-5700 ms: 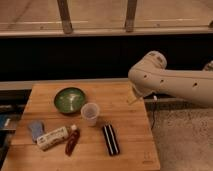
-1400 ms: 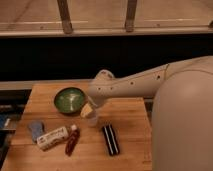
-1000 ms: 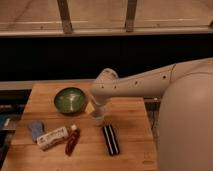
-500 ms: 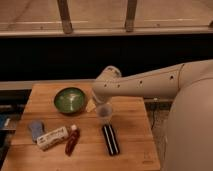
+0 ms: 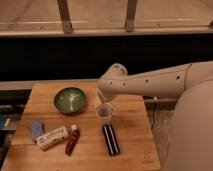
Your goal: Pick up the ceramic cup
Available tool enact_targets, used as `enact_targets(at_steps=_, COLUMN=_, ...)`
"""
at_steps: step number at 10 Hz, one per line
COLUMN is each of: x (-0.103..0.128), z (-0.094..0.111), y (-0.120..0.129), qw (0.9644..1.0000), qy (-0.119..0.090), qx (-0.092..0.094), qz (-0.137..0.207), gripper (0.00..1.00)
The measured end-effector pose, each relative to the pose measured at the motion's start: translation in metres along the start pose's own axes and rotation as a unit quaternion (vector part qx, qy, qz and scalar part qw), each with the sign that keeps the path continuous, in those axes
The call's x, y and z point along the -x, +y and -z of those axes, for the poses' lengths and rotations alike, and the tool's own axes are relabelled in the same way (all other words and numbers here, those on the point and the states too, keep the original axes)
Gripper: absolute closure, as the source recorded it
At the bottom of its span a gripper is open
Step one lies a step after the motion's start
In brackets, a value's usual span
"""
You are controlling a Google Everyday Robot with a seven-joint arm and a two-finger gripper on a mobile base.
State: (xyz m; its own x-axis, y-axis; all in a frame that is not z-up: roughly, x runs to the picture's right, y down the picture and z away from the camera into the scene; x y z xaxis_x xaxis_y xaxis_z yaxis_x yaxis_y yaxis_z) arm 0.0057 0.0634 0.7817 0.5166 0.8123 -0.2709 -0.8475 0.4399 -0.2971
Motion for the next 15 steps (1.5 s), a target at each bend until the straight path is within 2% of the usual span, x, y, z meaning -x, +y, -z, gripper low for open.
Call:
enact_targets(at_steps=2, x=-0.006, z=0.000, y=-0.016, qw=0.9998, qy=0.007, qx=-0.010, qz=-0.013, gripper=0.20)
enact_targets(at_steps=6, x=-0.032, z=-0.028, y=-0.018, qw=0.9987, qy=0.038, qx=-0.002, qz=-0.034, gripper=0.20)
enact_targets(at_steps=7, x=-0.042, z=-0.034, y=-0.017, qw=0.9981, qy=0.048, qx=0.002, qz=-0.039, gripper=0.25)
enact_targets(at_steps=8, x=-0.047, z=-0.036, y=-0.014, qw=0.9978, qy=0.054, qx=0.005, qz=-0.040, gripper=0.36)
enact_targets(at_steps=10, x=-0.050, z=-0.034, y=-0.006, qw=0.9976, qy=0.059, qx=0.010, qz=-0.036, gripper=0.52)
enact_targets(at_steps=12, x=-0.051, z=-0.031, y=0.012, qw=0.9974, qy=0.061, qx=0.025, qz=-0.029, gripper=0.75)
enact_targets(at_steps=13, x=-0.049, z=-0.028, y=0.021, qw=0.9974, qy=0.058, qx=0.033, qz=-0.025, gripper=0.83)
enact_targets(at_steps=15, x=-0.036, z=-0.010, y=0.037, qw=0.9979, qy=0.036, qx=0.053, qz=-0.010, gripper=0.99)
